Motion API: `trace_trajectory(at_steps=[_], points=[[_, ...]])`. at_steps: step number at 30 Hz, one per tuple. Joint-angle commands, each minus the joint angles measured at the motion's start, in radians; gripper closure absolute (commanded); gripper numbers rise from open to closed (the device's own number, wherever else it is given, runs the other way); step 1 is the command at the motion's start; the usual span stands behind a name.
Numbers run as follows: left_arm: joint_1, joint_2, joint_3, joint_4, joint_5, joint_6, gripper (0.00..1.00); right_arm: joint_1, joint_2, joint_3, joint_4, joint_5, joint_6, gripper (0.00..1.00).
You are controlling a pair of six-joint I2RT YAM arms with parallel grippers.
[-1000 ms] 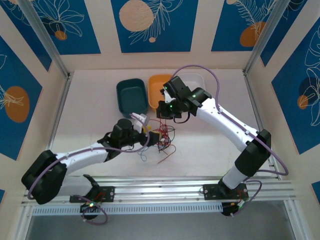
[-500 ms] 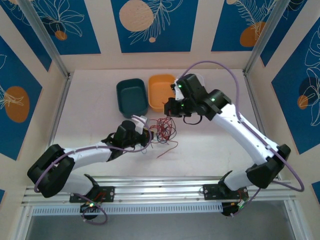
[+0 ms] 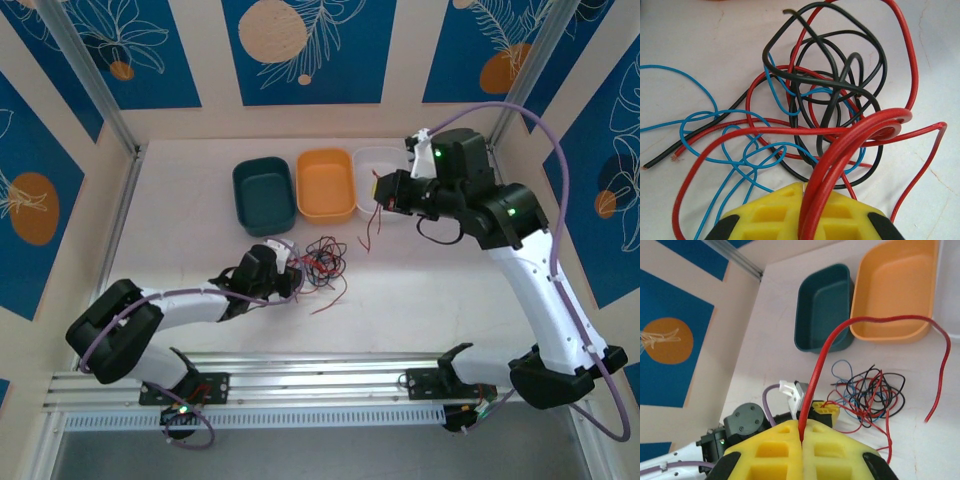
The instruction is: Untangle the cables
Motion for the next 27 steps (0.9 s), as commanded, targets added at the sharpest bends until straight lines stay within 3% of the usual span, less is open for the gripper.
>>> trace_trajectory(at_steps=[1, 10, 19, 27], points=[[-0.003, 0.001, -0.001, -0.023, -0.012, -0.021, 0.95, -0.027, 0.01, 0.085, -0.082, -0.025, -0.061, 1.0], [-0.003, -0.082, 0.028, -0.074, 0.032, -0.031, 0.47, -0.137, 0.127, 0.151, -0.072, -0.036, -0.146, 1.0], [-0.003, -0.301, 0.048, -0.245, -0.048, -0.017, 0.02, -0.251, 0.304, 0.201, -0.03, -0.071, -0.178, 1.0], [-0.003, -0.415, 0.074, -0.346, -0.131, 0.007, 0.0, -0.319, 0.464, 0.223, 0.01, -0.108, -0.167, 1.0]])
